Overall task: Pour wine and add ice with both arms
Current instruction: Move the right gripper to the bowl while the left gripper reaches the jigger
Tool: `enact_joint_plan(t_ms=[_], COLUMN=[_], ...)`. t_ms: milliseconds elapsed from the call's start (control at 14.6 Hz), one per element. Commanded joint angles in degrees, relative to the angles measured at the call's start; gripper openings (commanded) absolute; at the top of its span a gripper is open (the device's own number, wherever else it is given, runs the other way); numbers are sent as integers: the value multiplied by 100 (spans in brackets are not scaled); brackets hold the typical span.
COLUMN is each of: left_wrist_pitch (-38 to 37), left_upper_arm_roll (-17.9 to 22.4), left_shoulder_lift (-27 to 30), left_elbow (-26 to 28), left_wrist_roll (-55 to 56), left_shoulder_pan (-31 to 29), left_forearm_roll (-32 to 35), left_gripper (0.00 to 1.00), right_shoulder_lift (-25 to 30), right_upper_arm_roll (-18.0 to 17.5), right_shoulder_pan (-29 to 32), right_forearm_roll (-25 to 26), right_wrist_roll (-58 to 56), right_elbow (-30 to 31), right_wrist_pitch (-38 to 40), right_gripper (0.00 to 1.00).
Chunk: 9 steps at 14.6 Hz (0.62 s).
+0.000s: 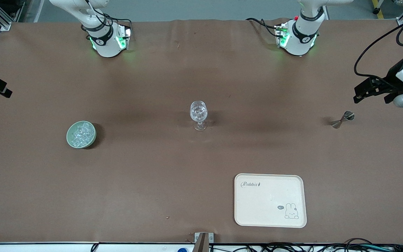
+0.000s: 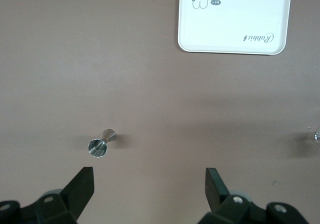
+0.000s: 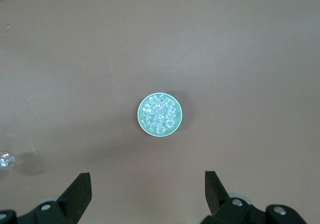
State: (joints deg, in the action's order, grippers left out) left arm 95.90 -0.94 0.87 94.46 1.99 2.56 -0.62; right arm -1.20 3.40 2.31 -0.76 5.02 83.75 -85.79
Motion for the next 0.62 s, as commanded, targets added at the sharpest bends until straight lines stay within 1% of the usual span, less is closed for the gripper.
enact_joint_plan(t_ms=[0,205,342,410,547], left_wrist_pitch=[-202,-221,-230,-265,-335], left_upper_arm_roll=[-56,-30,41,276,567], left_shoulder_lift=[-8,-8,-25,-69,-244], left_elbow=[-112,-104,-69,-7,2], left_wrist_roll=[12,3,221,649,1562], left_shoulder_pan=[-45,-45,-54,-36,-54], left_forearm_roll=[89,62,-8,-69,-227], left_gripper=[99,99,99,99,100], right_shoulder_lift=[76,76,76,76,93], right_upper_arm_roll=[3,3,3,3,-6], right_shoulder_pan=[15,6,6,-3,-11], right_forearm_roll=[-74,-74,-74,-65,-12], right_wrist_roll=[79,79,79,79,79], right_elbow=[89,89,98,133,482], right_wrist_pitch=[1,-8,-25,-8,-86], right_gripper=[100,100,100,100,100])
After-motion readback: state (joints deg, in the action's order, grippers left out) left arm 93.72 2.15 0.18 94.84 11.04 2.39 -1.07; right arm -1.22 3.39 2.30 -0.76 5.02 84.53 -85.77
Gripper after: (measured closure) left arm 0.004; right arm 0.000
